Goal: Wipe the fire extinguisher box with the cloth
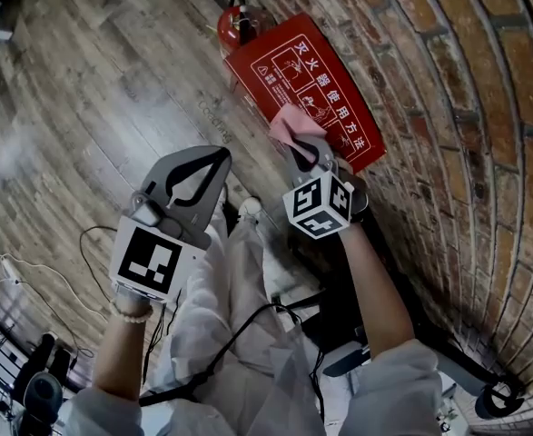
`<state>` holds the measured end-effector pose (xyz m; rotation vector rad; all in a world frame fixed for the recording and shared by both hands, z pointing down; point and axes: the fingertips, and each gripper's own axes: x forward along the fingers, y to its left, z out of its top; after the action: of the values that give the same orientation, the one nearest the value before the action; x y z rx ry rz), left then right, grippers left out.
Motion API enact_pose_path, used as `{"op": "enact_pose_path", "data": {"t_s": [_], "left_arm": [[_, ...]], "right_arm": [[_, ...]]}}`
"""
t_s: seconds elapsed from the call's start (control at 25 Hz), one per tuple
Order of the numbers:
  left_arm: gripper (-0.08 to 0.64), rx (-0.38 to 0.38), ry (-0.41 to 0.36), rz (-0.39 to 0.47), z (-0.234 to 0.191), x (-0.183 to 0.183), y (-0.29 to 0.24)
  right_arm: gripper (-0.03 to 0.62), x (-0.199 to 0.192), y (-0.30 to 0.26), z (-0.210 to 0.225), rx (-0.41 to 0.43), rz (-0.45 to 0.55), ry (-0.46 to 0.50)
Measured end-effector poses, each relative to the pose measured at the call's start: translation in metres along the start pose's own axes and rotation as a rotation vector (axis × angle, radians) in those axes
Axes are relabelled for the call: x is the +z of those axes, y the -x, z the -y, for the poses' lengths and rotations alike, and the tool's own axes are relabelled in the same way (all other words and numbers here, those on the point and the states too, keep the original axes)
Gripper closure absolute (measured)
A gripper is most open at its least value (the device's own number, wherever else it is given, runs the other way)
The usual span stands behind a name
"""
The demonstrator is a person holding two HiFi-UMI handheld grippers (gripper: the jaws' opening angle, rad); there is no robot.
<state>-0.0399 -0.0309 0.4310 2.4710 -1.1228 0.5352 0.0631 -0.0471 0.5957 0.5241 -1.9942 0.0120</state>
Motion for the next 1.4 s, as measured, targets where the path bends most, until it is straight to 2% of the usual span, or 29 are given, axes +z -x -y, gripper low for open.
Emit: {"op": "enact_pose_path", "data": {"t_s": [0.28,0.48,0.68,1.12,1.4], "left_arm": [[0.56,-0.033,-0.008,-0.004,0.017,-0.001,-0.008],[0.56,-0.05,-0.015,-0.01,0.023,-0.003,-0.012],[0.56,-0.062,-0.021,-0.015,0.028,-0.004,-0.014],[0.56,-0.081,-0.036,-0.01,0.037,-0.001,-0.017],[0.56,-0.085,-0.043,-0.007,0.042,0.001,-0.015]], "right_arm": [[0.563,-0.036,0.023,-0.017,-0.013,-0.019,-0.068],[0.563,-0.059,0.039,-0.029,-0.026,-0.043,-0.082],[0.563,-0.077,0.051,-0.039,-0.03,-0.065,-0.142],[0.563,-0.117,0.069,-0.063,-0.03,-0.122,-0.212],[0.563,-0.118,0.077,-0.063,-0.049,-0.108,-0.232]]}}
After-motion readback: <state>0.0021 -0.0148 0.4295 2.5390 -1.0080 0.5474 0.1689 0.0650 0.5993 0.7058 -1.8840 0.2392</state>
